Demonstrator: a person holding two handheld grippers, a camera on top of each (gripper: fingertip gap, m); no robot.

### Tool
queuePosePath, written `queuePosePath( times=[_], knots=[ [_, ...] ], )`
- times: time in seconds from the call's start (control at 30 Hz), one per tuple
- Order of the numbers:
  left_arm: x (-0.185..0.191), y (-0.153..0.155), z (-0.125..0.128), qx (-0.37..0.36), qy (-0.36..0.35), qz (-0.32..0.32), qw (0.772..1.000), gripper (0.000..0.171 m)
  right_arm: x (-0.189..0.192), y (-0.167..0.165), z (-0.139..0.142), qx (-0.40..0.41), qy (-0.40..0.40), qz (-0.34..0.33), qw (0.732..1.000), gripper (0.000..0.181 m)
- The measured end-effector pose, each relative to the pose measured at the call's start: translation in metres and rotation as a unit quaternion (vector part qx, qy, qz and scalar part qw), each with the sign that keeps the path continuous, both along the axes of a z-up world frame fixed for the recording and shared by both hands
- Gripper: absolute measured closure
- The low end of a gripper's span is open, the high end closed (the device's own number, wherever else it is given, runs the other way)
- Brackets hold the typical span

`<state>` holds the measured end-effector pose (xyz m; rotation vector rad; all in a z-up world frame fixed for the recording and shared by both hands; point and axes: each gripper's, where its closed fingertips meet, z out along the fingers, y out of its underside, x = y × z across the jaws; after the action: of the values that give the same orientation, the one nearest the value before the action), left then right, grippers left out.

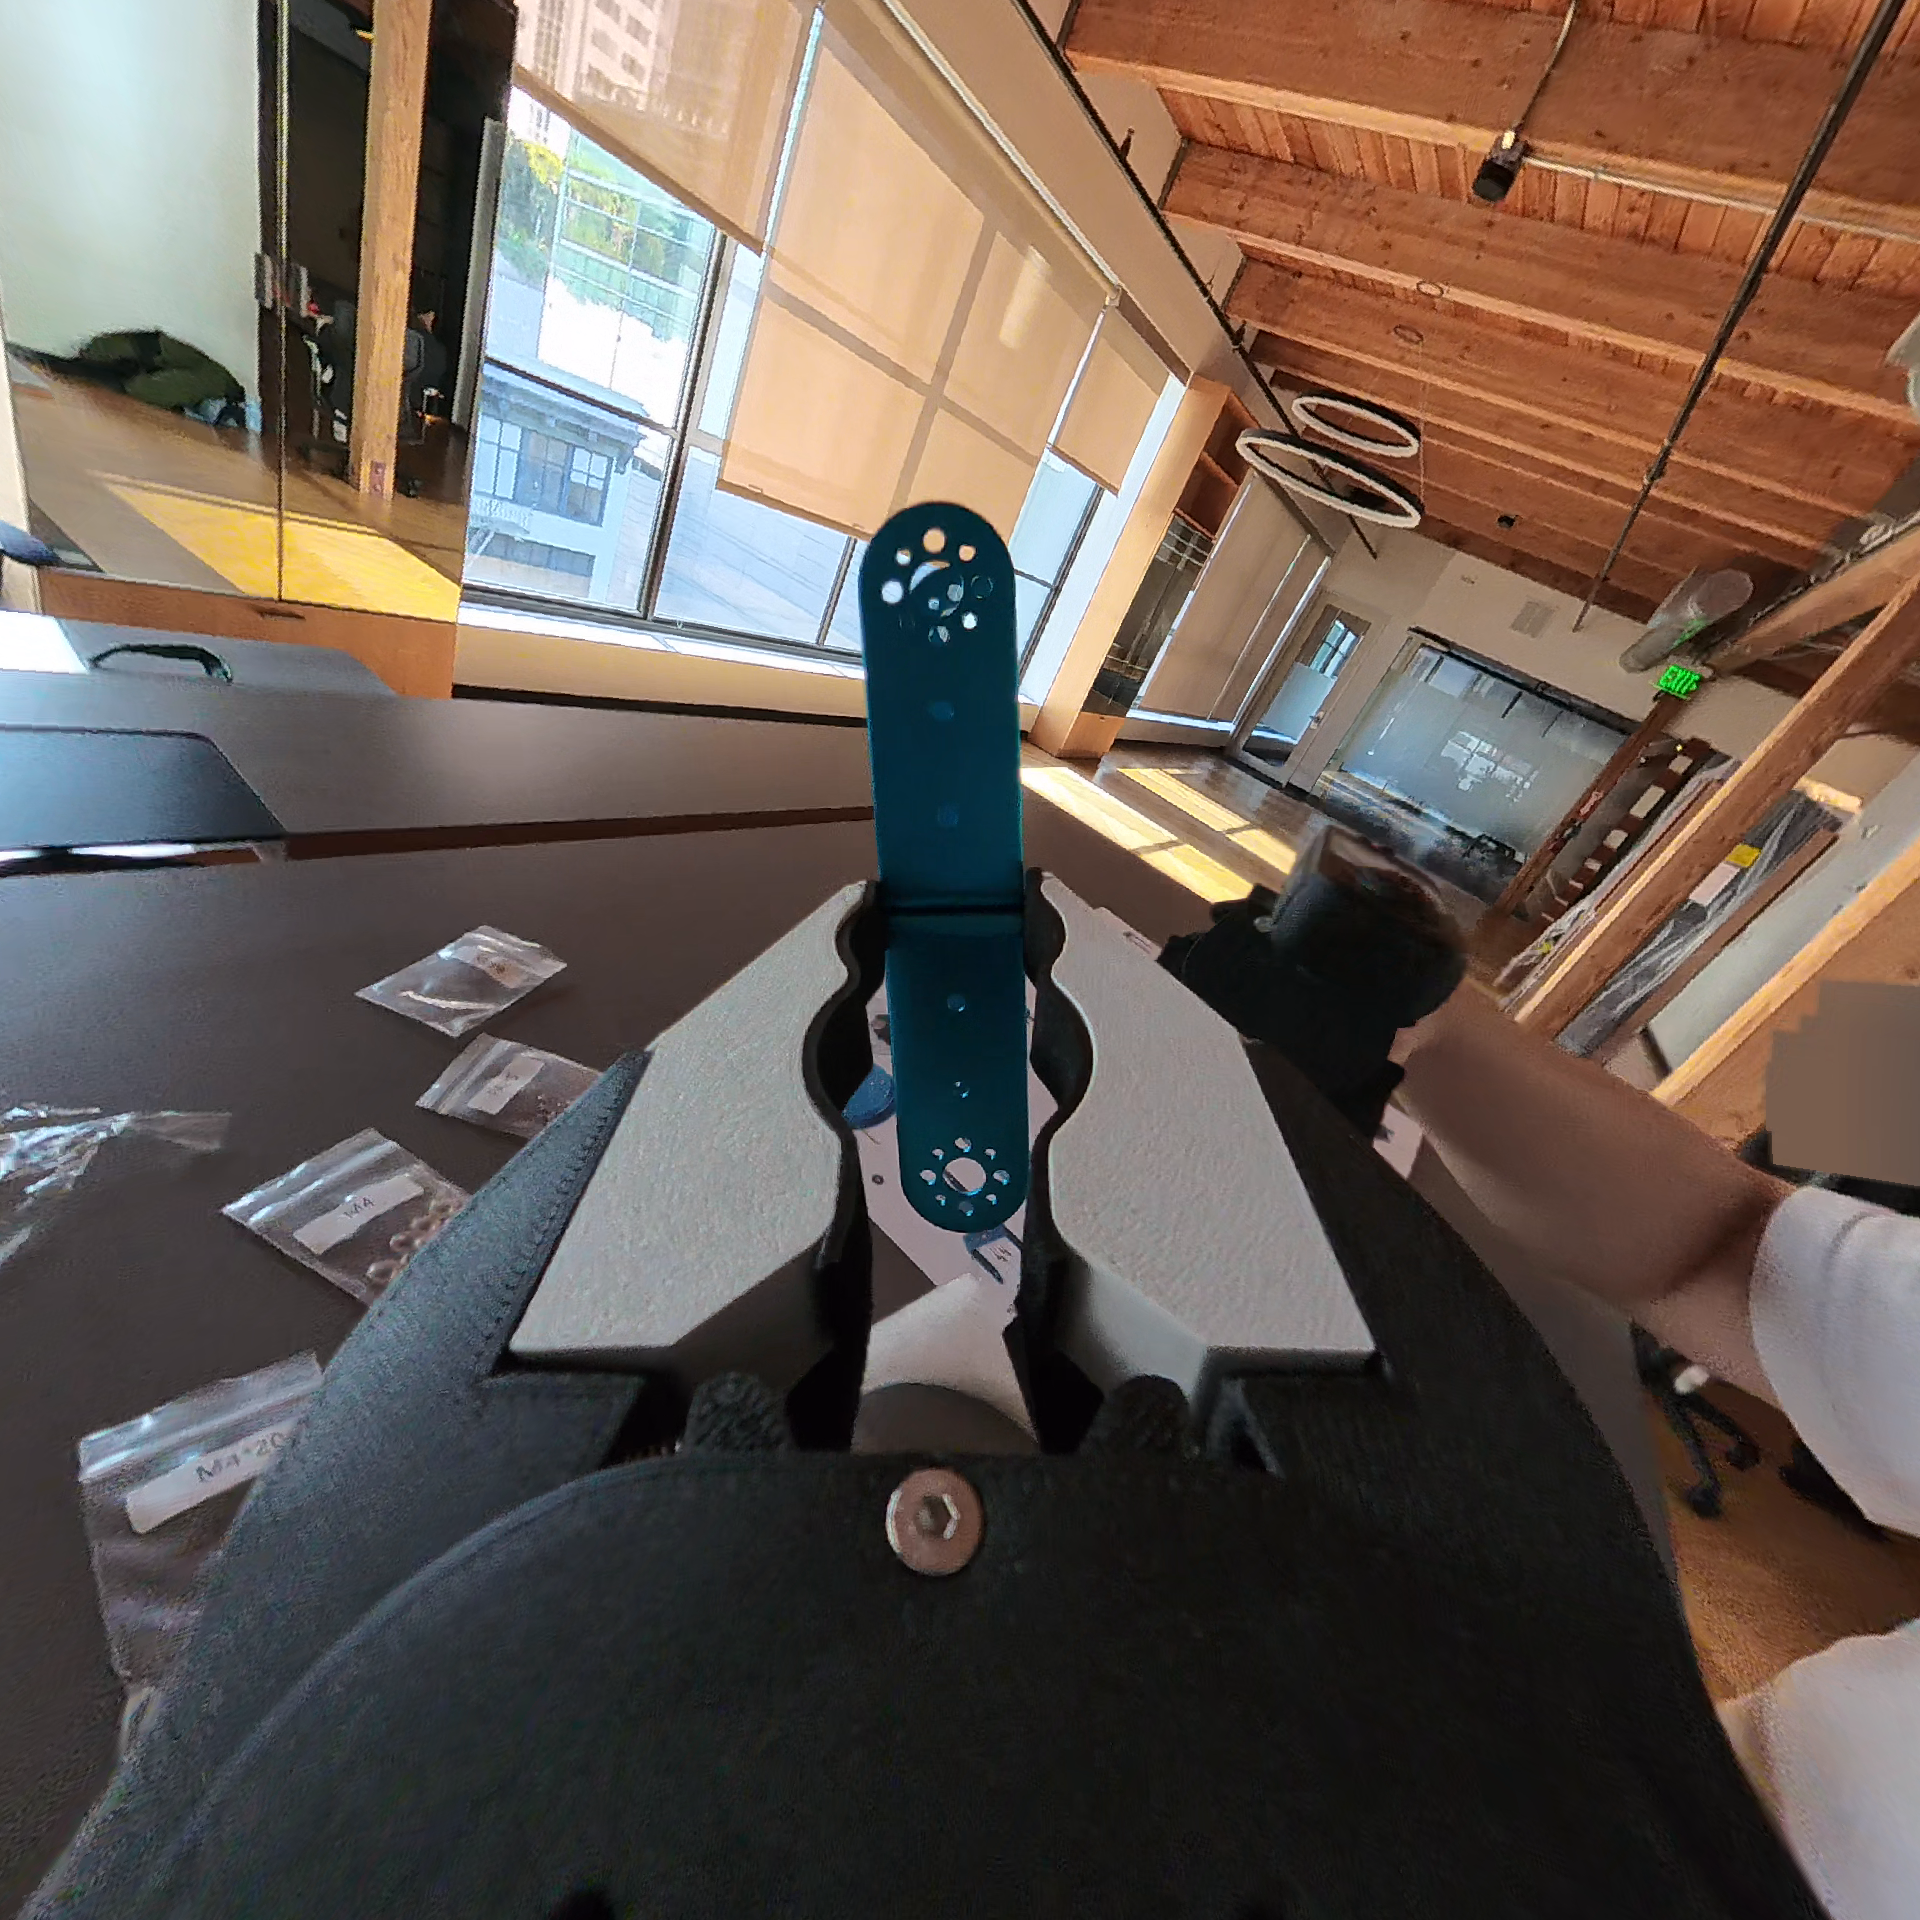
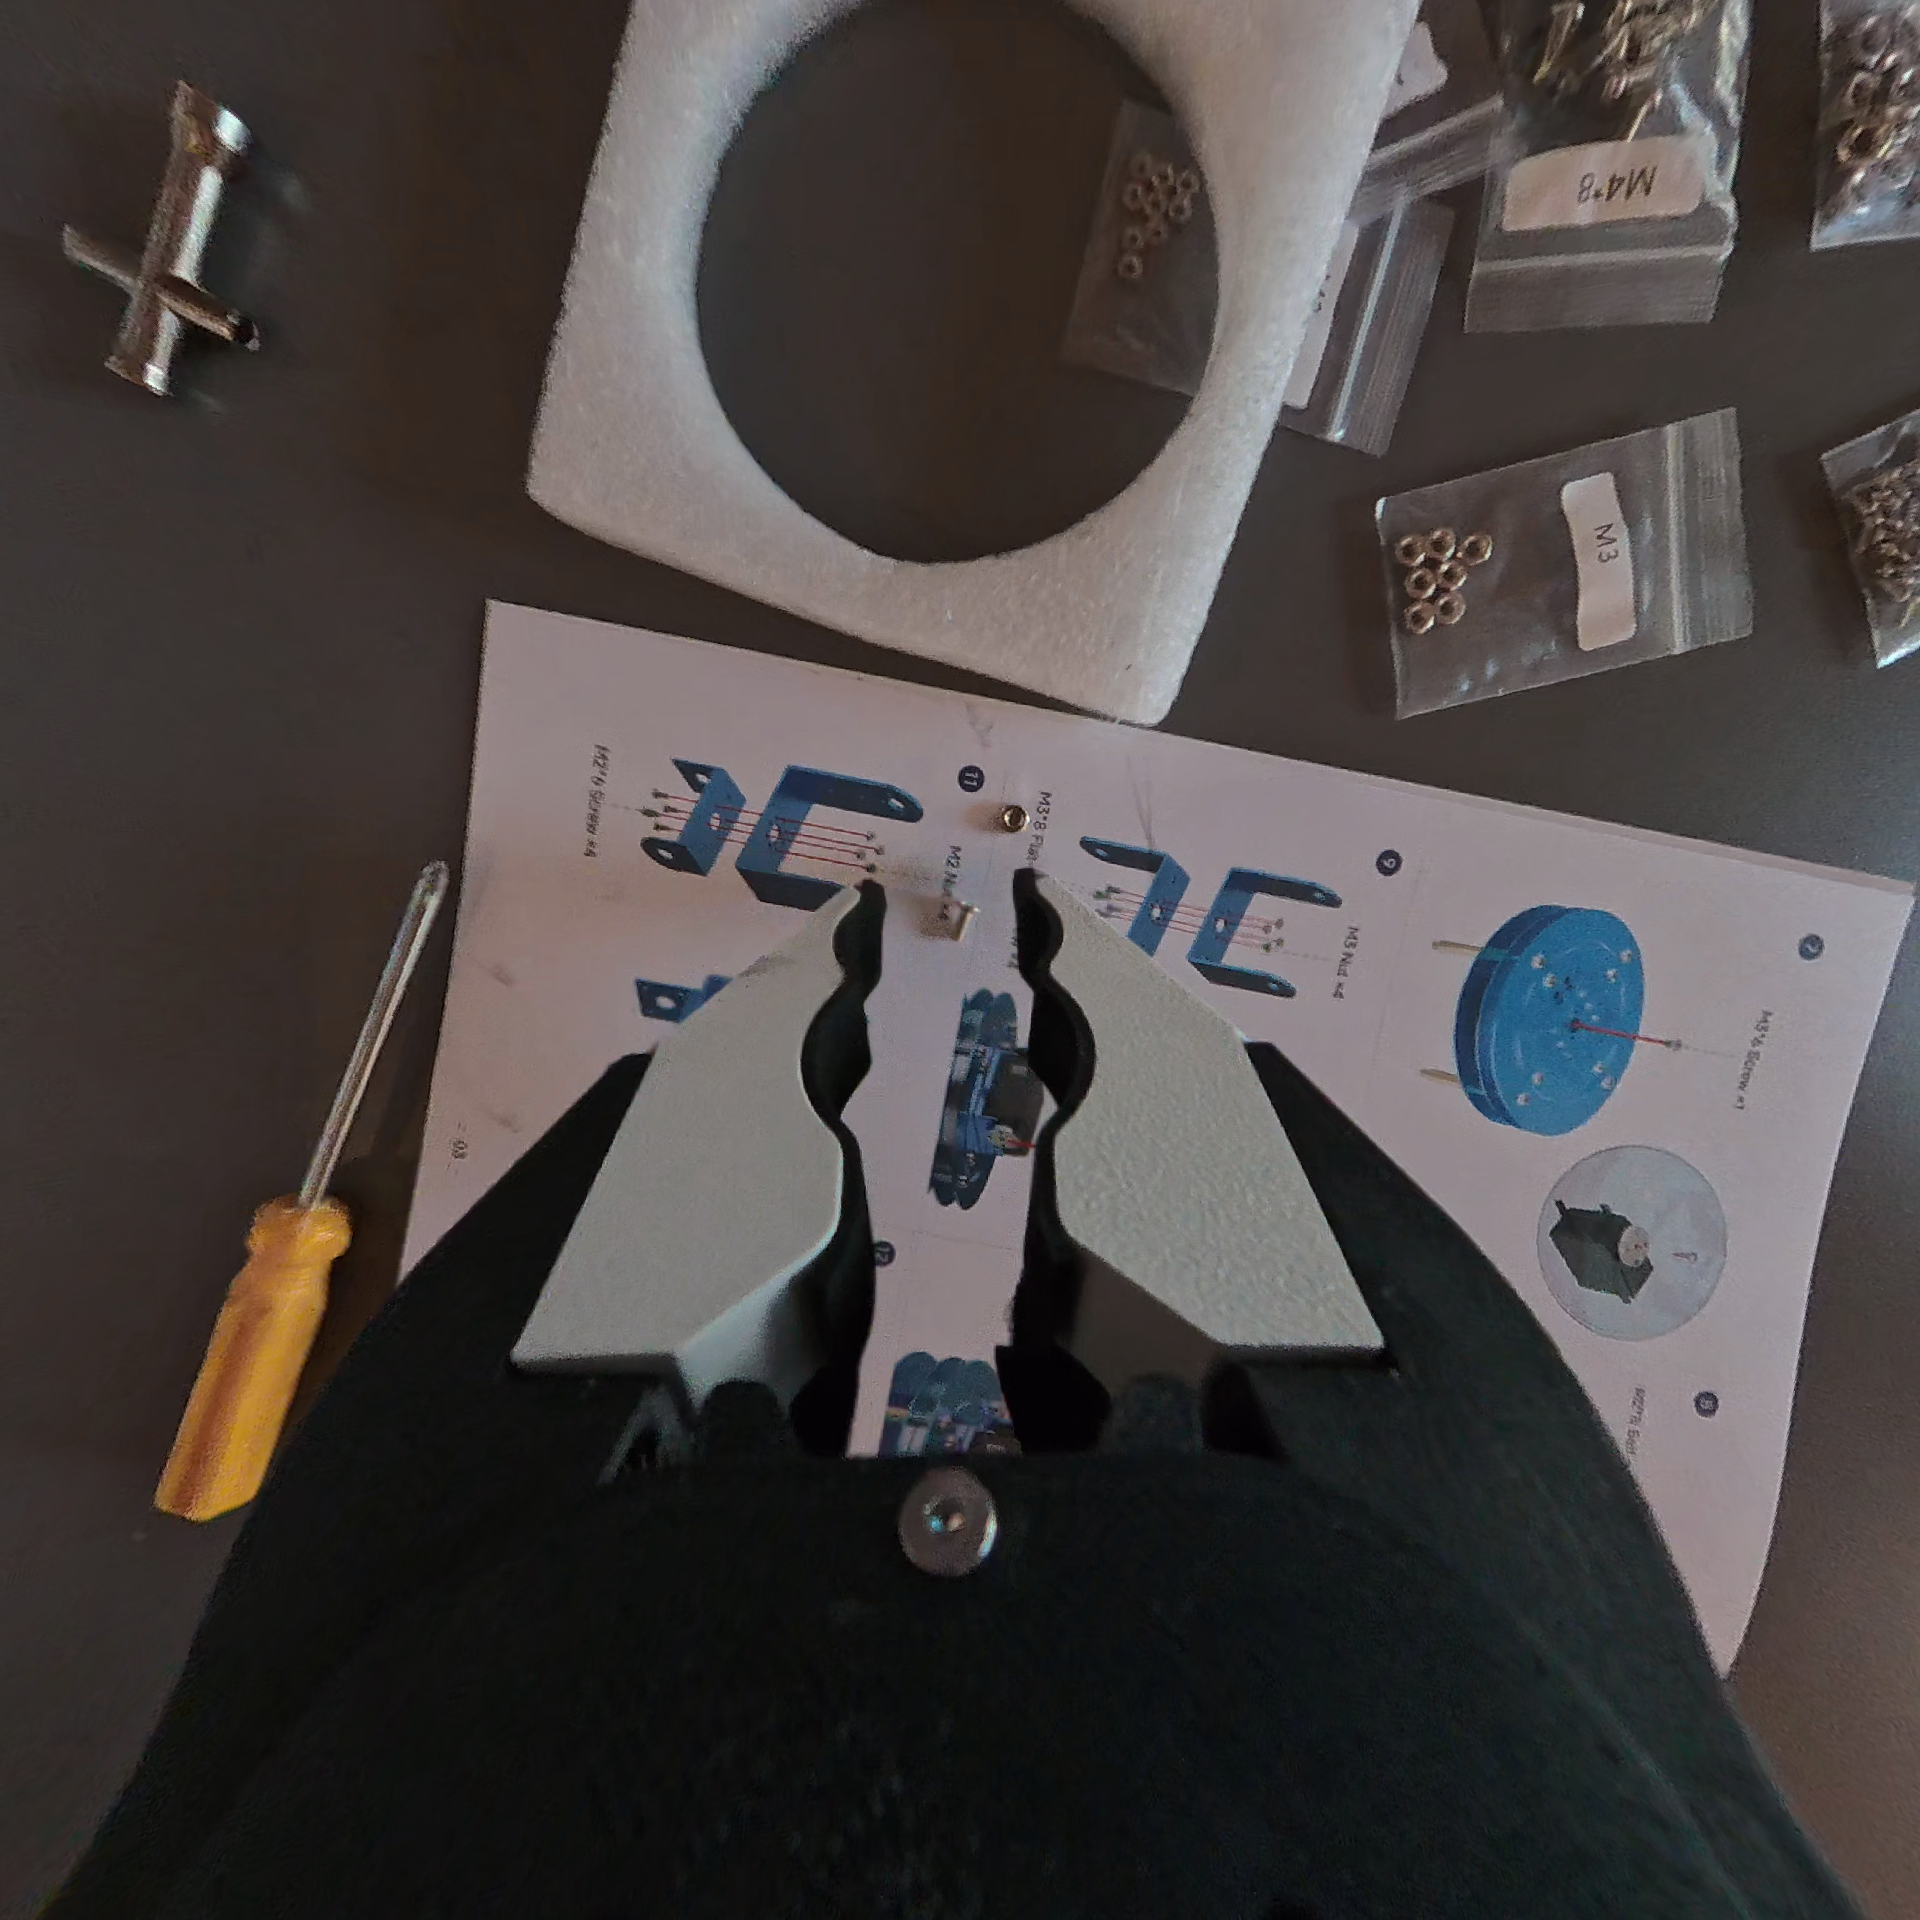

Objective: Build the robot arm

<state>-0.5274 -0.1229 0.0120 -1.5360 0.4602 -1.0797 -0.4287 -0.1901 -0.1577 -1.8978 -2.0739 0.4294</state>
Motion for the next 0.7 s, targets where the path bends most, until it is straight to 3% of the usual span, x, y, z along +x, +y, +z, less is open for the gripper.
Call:
queuePosePath(
  times=[0.07, 0.17, 0.3, 0.4, 0.47, 0.57, 0.7],
  knots=[
    [-0.001, 0.006, -0.007, -0.027, -0.02, -0.002, 0.999, 0.146, -0.009, -0.01, 0.02, -0.002, 0.034, 0.016, 0.999, 0.156],
    [-0.004, 0.012, -0.014, -0.062, -0.055, -0.01, 0.996, 0.147, -0.046, -0.03, 0.085, 0.026, 0.118, 0.053, 0.991, 0.167],
    [-0.011, 0.019, -0.019, -0.098, -0.101, -0.021, 0.99, 0.147, -0.124, -0.051, 0.185, 0.089, 0.203, 0.091, 0.971, 0.18],
    [-0.011, 0.019, -0.019, -0.114, -0.126, -0.037, 0.985, 0.147, -0.198, -0.065, 0.227, 0.097, 0.217, 0.115, 0.964, 0.181],
    [-0.008, 0.018, -0.02, -0.123, -0.13, -0.045, 0.983, 0.147, -0.249, -0.069, 0.226, 0.097, 0.182, 0.126, 0.97, 0.181],
    [-0.001, 0.016, -0.023, -0.132, -0.128, -0.059, 0.981, 0.146, -0.31, -0.08, 0.186, 0.089, 0.068, 0.159, 0.981, 0.181],
    [0.007, 0.011, -0.022, -0.136, -0.127, -0.074, 0.98, 0.147, -0.392, -0.091, 0.141, 0.102, 0.018, 0.181, 0.978, 0.181]
  ],
)
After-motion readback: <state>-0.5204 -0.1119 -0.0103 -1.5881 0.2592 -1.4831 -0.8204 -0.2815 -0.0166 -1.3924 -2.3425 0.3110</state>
